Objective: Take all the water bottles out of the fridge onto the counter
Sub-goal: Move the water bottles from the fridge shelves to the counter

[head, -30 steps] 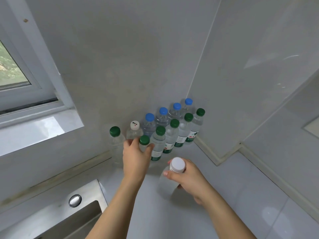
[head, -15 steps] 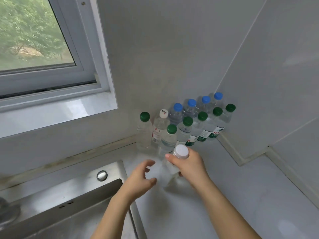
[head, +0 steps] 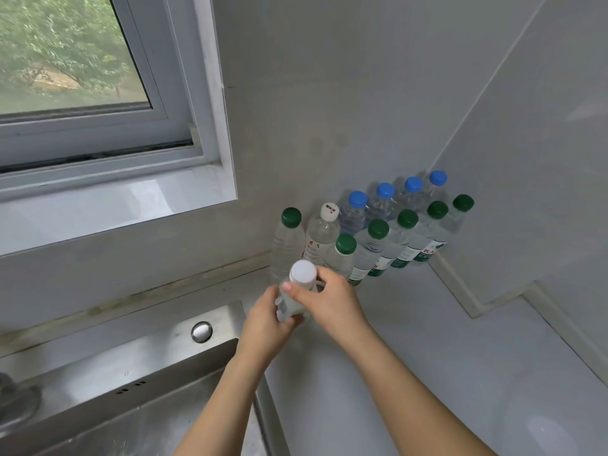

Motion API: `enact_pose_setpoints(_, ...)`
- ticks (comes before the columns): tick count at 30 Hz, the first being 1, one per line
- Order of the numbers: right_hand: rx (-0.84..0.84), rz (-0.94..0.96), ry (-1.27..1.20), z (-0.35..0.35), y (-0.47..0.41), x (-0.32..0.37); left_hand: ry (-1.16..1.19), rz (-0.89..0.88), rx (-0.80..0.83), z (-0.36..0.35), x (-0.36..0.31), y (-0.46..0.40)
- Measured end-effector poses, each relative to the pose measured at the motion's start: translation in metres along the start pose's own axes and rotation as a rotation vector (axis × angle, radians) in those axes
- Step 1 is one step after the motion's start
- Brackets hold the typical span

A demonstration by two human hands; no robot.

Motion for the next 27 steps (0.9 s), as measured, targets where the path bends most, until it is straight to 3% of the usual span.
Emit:
enact_pose_setpoints(18, -0.113, -0.016, 0.131, 0.029, 0.000, -0.029, 0.024, 0.016, -0.096, -0.016, 0.003, -0.015)
enact_pose_setpoints(24, -0.138, -0.042, 0.186, 0.061, 0.009, -0.049, 0.018, 0.135, -0.260, -0.013, -0.005, 0.043)
enact_pose_setpoints(27, -0.171, -0.065, 0.207, 0.083, 0.016, -0.062, 0.028, 0.113, -0.208, -0.035, -0.008, 0.075)
Point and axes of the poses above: each hand's wrist, its own y-axis away from the middle knuckle, its own z-axis out of the back of the hand, x = y × z, the point moved 8 cm from there along -y, towards the middle knuckle, and after that the axes turned 12 degrees about -x, right-handed, at the moved point
